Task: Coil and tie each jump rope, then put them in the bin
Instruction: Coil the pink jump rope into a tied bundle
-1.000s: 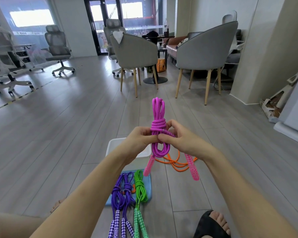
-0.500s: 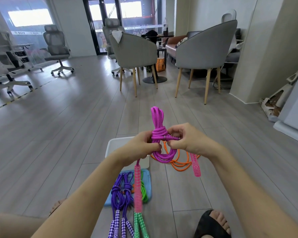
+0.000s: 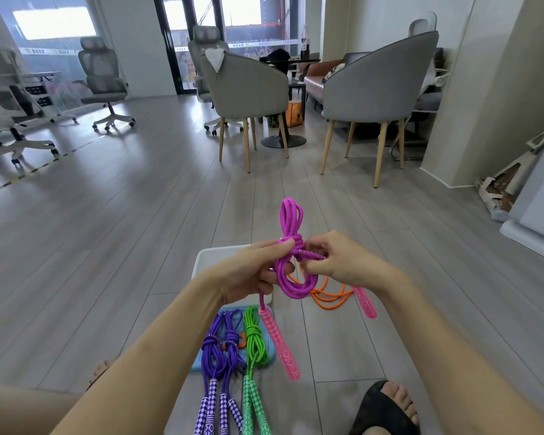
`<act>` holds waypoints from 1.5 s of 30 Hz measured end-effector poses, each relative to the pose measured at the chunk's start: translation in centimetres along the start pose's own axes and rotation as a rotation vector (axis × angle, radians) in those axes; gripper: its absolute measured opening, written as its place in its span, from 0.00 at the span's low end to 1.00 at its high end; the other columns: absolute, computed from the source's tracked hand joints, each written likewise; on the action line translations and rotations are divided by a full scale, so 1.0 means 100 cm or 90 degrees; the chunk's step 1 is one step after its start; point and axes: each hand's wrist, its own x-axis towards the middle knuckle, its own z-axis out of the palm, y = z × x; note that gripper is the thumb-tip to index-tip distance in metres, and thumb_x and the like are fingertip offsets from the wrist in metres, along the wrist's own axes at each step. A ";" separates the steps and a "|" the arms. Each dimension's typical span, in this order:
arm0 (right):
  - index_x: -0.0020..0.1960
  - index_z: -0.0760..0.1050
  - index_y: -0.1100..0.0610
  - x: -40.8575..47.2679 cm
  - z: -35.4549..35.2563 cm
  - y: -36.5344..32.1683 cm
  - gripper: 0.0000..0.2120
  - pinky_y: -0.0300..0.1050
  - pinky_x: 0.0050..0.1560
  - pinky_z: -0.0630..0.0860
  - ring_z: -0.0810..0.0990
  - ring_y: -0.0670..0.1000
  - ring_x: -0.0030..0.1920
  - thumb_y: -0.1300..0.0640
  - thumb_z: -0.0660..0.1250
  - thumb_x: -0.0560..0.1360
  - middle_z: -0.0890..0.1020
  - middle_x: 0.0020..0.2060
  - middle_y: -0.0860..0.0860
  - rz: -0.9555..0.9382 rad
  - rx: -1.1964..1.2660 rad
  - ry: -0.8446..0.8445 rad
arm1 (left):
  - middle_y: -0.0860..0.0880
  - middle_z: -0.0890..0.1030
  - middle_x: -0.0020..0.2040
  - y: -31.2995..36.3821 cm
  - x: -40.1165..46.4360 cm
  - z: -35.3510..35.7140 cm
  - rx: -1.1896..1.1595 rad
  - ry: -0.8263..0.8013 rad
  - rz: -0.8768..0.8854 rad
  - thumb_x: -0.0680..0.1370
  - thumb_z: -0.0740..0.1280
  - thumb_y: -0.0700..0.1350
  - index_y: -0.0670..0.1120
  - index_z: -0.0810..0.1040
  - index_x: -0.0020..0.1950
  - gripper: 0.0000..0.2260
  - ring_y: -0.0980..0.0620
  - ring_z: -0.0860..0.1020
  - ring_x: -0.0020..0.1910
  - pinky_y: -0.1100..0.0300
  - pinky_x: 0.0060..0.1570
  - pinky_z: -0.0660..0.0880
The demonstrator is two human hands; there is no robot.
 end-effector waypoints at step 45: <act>0.50 0.80 0.51 0.010 0.040 0.075 0.04 0.39 0.44 0.73 0.75 0.53 0.40 0.54 0.74 0.77 0.77 0.40 0.51 0.144 0.005 0.423 | 0.52 0.70 0.21 -0.007 0.003 0.016 -0.249 0.298 0.125 0.85 0.58 0.58 0.42 0.77 0.51 0.20 0.57 0.67 0.18 0.66 0.21 0.66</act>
